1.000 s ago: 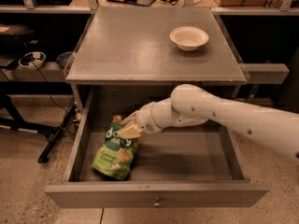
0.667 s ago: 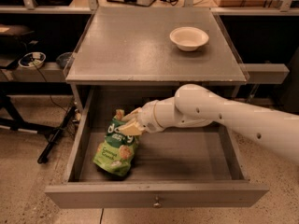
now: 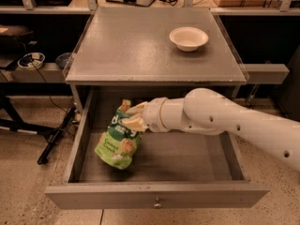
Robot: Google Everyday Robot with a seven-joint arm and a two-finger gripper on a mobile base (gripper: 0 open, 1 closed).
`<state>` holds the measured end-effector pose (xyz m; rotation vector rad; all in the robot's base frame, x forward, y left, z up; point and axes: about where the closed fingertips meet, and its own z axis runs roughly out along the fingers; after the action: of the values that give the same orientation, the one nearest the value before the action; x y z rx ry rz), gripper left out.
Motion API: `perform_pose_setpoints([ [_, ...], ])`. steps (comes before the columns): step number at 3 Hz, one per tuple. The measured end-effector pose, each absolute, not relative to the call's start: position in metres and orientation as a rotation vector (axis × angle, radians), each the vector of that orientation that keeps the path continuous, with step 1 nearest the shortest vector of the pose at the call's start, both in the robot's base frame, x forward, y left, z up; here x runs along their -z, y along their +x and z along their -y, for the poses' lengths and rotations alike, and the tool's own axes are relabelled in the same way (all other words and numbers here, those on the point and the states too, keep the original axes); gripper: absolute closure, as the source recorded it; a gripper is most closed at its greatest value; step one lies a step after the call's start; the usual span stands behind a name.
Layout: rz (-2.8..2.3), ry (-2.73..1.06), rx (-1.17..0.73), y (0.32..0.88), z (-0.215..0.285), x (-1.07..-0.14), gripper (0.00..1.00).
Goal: Pick green rice chip bag from top drawer and place on counter
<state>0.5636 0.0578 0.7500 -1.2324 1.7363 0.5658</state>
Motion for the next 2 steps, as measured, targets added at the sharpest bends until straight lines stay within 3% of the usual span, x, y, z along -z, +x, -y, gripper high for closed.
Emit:
perform_pose_setpoints([
  [2, -1.713, -1.213, -0.488, 0.546, -0.045, -0.819, 1.00],
])
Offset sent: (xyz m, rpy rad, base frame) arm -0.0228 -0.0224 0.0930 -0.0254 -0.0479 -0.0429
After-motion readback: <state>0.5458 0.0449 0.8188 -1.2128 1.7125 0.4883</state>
